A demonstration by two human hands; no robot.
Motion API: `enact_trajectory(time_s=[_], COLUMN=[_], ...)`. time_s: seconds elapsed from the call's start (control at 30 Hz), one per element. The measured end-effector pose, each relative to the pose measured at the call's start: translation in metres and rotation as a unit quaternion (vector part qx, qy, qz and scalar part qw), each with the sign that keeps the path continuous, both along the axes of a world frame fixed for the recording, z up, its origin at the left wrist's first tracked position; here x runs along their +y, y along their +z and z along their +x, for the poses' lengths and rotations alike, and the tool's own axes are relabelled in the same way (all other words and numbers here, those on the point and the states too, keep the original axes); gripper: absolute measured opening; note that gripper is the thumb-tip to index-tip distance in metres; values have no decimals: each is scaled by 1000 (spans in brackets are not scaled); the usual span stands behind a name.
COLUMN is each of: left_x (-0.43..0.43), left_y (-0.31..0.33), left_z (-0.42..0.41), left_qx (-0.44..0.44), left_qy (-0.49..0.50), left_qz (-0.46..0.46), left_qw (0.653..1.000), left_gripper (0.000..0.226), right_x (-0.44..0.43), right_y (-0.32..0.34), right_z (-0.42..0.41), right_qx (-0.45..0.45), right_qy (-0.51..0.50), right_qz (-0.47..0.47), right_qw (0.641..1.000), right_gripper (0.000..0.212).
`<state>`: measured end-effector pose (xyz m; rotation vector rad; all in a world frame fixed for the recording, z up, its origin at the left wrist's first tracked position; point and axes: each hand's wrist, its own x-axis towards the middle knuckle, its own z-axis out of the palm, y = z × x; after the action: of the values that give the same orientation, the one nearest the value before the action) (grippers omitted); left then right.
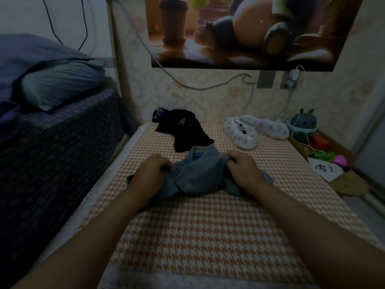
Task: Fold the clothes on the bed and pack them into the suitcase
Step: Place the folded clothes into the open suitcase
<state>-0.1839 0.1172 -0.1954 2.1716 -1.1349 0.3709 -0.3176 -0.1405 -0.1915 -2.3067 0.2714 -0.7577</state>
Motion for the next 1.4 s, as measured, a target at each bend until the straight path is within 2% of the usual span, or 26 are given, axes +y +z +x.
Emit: enact_trajectory(time_s=[0.07,0.13,0.17,0.23,0.3,0.33,0.37,0.4,0.43,0.5,0.53,0.57,0.63,0.73,0.77,0.83,0.93,1.0,1.07,1.13,1.2,1.27,1.33,1.4], left_x=[0,3,6,11,16,15,13,8,2,-10,-17,-25,-43,-73,-84,-104,-128,-140,-149,-159,-174,-191,-209,-224], left_y=[19,44,53,63,59,57,53,49,45,39,37,33,25,13,9,4,-5,-16,-28,-40,-45,-44,-42,-43], left_z=[-8,-19,-24,-39,-57,-67,-72,-73,-70,-63,-62,-61,-63,-66,-65,-65,-60,-50,-36,-28,-34,-49,-67,-81], left_qx=[63,199,267,353,428,471,492,478,429,311,280,257,204,142,135,134,161,151,115,48,-17,-82,-127,-66], left_qy=[11,2,-17,-60,-68,-68,-74,-75,-70,-75,-81,-86,-81,-55,-49,-42,-23,-9,20,46,37,27,-3,-110], left_qz=[-71,-92,-44,155,338,399,429,426,400,326,298,276,249,214,207,217,288,321,337,317,234,177,173,181], left_qw=[995,976,962,921,835,784,754,764,807,889,909,922,943,965,968,966,944,935,934,946,971,980,977,975], left_gripper=[46,46,42,24,17,21,26,30,29,23,22,22,23,28,29,27,31,36,37,35,31,37,47,58], right_x=[4,4,5,2,2,3,5,10,11,8,1,-8,-24,-41,-47,-59,-81,-101,-119,-132,-136,-137,-136,-137], right_y=[17,31,36,36,36,38,38,41,40,33,26,20,10,-2,-7,-16,-20,-19,-21,-25,-26,-28,-31,-35], right_z=[4,-2,-10,-31,-49,-55,-58,-61,-61,-58,-55,-52,-51,-53,-53,-50,-44,-46,-52,-58,-62,-61,-62,-66], right_qx=[-8,27,86,257,456,532,571,578,557,428,353,297,252,308,340,366,279,228,213,183,146,183,285,347], right_qy=[-47,-14,25,72,131,187,224,235,215,109,46,-8,-70,-115,-121,-109,-165,-230,-272,-279,-250,-222,-203,-217], right_qz=[115,221,244,282,300,290,277,263,241,149,58,-34,-132,-196,-196,-184,-175,-121,-100,-134,-116,-63,-57,-64], right_qw=[992,975,966,922,828,773,740,735,765,885,933,954,956,924,912,906,930,938,933,933,950,956,935,910], right_gripper=[28,27,24,24,42,45,45,43,40,34,29,24,20,44,49,44,25,23,23,20,14,10,16,32])
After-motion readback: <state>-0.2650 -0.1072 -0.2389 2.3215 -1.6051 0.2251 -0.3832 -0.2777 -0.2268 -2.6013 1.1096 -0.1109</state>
